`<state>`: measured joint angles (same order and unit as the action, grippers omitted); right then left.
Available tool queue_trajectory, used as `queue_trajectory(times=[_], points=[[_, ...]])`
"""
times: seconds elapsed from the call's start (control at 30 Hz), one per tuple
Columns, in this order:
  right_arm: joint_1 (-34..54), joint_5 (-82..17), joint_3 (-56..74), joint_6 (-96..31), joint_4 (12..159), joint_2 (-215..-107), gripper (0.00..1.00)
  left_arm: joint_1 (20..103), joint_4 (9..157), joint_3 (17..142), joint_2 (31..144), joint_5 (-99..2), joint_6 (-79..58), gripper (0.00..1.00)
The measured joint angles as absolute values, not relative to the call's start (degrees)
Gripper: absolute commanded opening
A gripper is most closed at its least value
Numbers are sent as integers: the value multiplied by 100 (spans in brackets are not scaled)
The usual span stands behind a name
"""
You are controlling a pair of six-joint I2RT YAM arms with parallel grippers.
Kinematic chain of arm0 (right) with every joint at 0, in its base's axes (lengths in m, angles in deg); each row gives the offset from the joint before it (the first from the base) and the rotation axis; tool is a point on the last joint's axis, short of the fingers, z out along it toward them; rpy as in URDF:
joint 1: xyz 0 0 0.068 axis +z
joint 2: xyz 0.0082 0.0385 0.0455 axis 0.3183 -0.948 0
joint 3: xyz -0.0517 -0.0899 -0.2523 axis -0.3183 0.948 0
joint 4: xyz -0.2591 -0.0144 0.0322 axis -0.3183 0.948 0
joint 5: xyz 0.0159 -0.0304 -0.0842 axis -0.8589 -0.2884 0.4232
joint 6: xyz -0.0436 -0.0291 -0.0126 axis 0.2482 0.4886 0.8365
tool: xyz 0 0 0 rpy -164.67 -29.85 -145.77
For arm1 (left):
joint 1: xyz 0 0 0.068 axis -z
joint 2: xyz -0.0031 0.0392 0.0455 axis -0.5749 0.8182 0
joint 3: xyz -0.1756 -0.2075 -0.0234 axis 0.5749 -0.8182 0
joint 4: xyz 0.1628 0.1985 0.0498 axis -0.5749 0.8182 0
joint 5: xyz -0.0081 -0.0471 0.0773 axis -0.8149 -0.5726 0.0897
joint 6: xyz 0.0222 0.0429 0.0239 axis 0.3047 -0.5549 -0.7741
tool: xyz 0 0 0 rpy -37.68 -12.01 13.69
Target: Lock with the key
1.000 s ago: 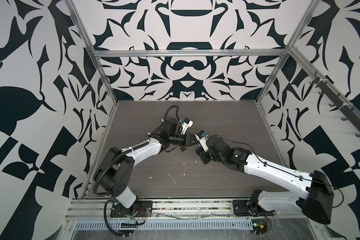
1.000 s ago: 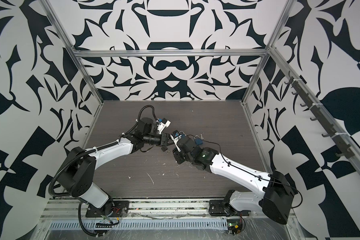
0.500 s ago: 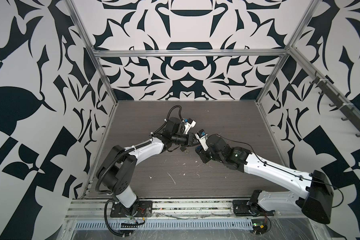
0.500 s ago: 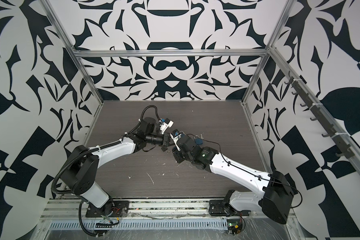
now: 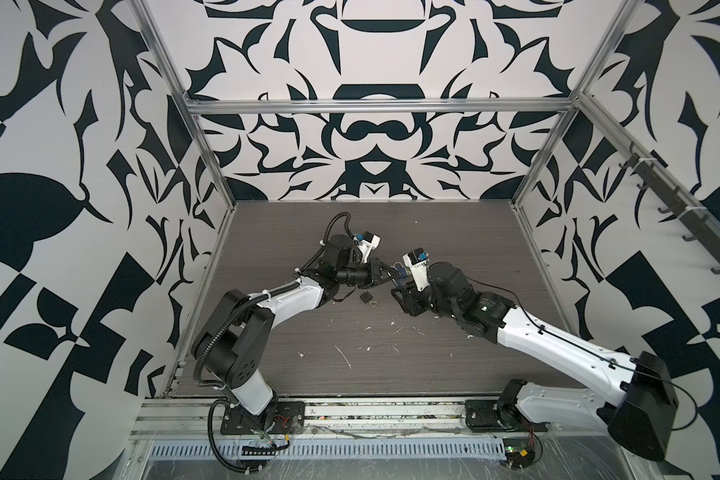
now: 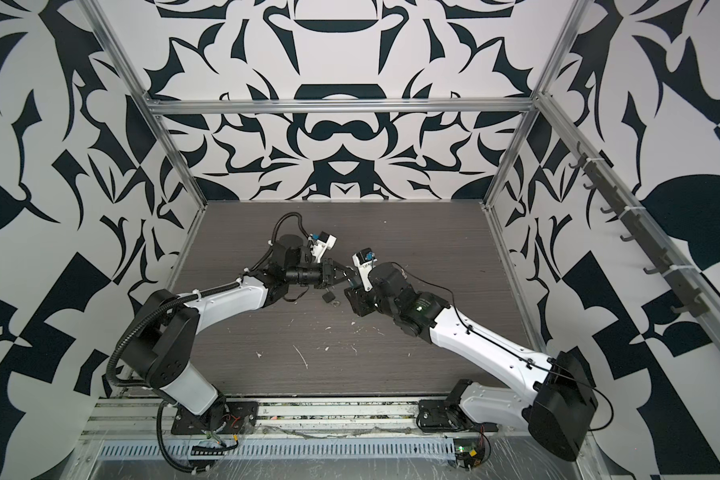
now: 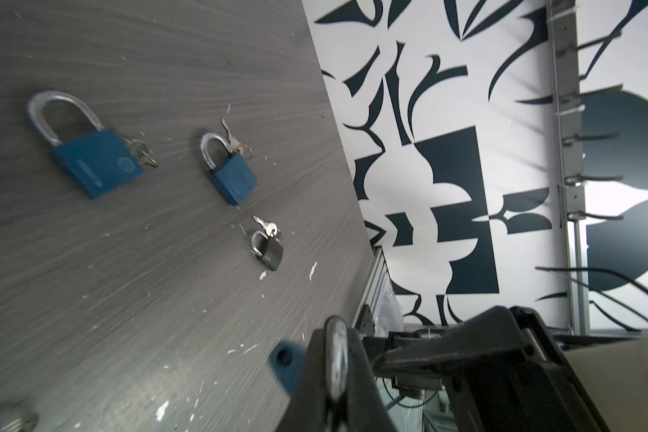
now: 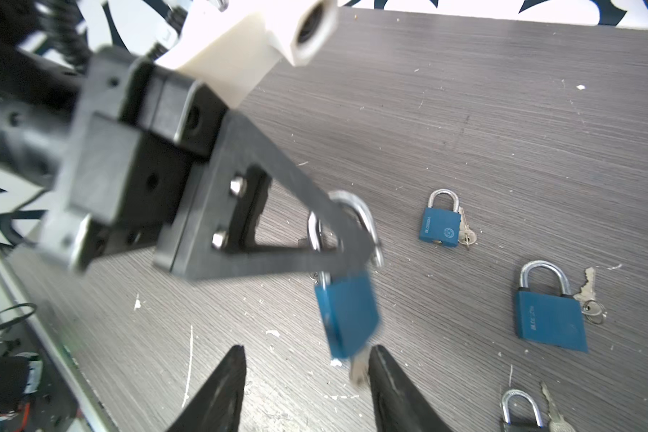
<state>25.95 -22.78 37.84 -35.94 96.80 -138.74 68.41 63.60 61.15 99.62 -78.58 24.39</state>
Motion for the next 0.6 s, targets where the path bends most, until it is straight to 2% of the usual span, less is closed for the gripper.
queue_trajectory(times=[0.27,0.6], points=[[1894,-2888,4387,-3692,9169,-13247,50,6741,5735,6111,10191,-7732,3101,0],[1859,-3240,4525,-3353,8384,-13553,48,6752,5621,6222,10292,-7810,3564,0]])
